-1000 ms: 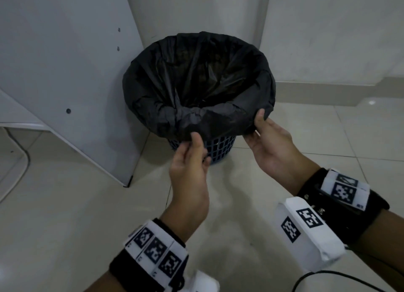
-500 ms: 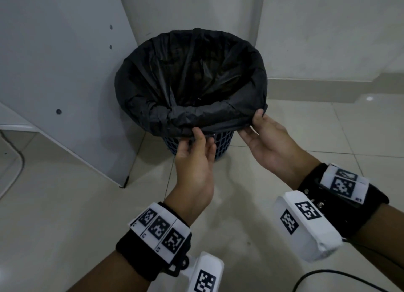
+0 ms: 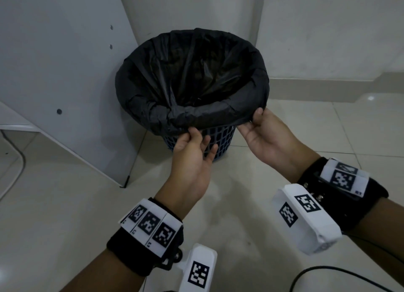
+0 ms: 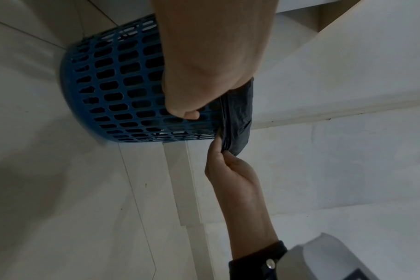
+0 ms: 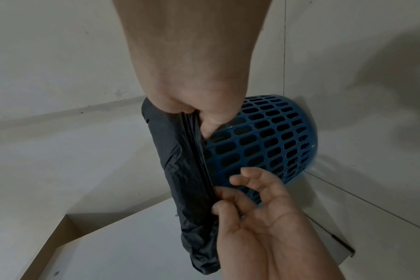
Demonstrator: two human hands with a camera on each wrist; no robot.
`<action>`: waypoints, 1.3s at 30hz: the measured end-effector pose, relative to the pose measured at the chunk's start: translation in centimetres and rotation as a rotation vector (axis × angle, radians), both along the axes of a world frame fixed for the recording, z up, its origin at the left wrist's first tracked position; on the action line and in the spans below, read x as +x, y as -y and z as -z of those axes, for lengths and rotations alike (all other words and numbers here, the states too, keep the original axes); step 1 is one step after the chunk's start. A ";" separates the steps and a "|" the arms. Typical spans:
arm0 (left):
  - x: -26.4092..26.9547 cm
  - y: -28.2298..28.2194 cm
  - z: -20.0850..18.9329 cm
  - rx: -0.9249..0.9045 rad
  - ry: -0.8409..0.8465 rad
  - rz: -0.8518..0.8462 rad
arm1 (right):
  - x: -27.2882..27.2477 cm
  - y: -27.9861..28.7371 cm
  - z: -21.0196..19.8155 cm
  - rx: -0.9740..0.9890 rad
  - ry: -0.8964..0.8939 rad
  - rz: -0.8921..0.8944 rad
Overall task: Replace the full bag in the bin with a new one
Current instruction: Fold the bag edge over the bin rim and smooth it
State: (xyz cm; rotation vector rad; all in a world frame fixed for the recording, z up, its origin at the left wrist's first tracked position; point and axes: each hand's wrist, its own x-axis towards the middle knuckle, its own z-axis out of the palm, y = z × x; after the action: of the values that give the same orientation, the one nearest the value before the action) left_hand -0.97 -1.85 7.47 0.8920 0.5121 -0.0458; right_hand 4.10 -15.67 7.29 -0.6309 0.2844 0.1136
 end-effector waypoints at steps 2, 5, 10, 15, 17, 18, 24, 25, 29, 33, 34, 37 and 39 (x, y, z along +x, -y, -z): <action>0.1 0.0 -0.1 0.003 -0.018 0.015 | -0.7 -0.1 0.0 -0.069 -0.019 -0.010; 0.2 -0.3 -0.2 0.015 -0.045 0.025 | -2.6 -0.8 0.9 -0.197 -0.068 -0.053; -0.2 -0.1 -0.5 0.080 -0.013 0.008 | -3.7 -2.3 1.4 -0.239 -0.034 -0.065; -1.4 -0.3 0.0 0.056 0.077 -0.146 | -2.8 -2.3 0.3 -0.194 0.004 -0.020; -1.9 -0.7 0.0 0.022 0.124 -0.228 | -2.9 -2.3 0.3 -0.189 -0.002 -0.021; -2.0 -1.0 0.0 0.002 0.138 -0.246 | -2.9 -2.3 0.3 -0.190 -0.006 -0.023; -1.2 -3.1 0.0 -0.090 0.132 -0.217 | -2.6 -2.7 0.2 -0.174 -0.029 -0.048; -0.9 -3.4 0.0 -0.104 0.120 -0.215 | -2.6 -2.7 0.2 -0.172 -0.033 -0.058; 0.4 -4.4 0.1 -0.144 0.072 -0.185 | -2.0 -2.6 0.1 -0.165 -0.066 -0.087; 1.0 -4.7 0.0 -0.108 0.076 -0.134 | -1.6 -2.5 0.0 -0.132 -0.090 -0.106; 1.1 -4.8 -0.1 -0.100 0.079 -0.132 | -1.5 -2.5 -0.1 -0.121 -0.089 -0.104; 1.4 -4.9 -0.2 -0.093 0.087 -0.157 | -1.3 -2.5 -0.4 -0.103 -0.070 -0.065; 1.4 -5.1 -0.3 -0.086 0.073 -0.168 | -1.3 -2.6 -0.7 -0.101 -0.048 -0.011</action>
State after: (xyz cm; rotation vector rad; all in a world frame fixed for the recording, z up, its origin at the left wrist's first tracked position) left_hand 0.44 3.25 7.73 0.7617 0.5114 0.1167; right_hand 2.82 -13.03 7.97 -0.7310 0.3348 0.1257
